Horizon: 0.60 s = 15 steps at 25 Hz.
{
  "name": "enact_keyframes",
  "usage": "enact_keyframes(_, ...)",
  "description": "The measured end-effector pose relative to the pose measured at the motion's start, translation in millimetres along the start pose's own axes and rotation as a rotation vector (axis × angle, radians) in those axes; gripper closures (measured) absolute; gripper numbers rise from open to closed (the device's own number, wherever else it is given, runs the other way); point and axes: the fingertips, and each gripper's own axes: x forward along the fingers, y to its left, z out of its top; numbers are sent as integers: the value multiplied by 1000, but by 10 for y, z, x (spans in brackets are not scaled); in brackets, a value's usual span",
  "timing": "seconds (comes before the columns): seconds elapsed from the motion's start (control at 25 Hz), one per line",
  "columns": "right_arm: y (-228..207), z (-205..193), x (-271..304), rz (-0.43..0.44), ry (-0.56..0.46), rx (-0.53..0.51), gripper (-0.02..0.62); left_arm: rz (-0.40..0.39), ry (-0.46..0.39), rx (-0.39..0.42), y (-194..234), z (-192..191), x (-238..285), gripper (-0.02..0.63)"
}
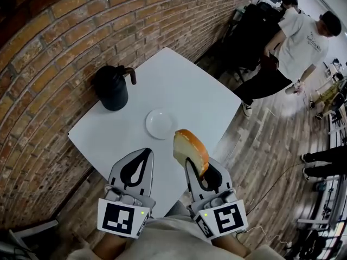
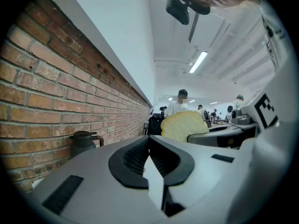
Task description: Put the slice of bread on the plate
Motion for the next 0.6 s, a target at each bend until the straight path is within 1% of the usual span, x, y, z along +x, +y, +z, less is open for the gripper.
enact_keyframes(0.16, -36, -43, 167, 35, 11, -6, 497, 11, 28, -12, 25, -60, 103, 595)
enact_keyframes(0.4, -46, -120, 418, 94, 20, 0, 497, 28, 68, 3, 64, -155, 236, 595)
enact_keyframes(0.6, -56, -250, 594, 136, 39, -30, 499, 47, 98, 13, 104, -239, 324, 595)
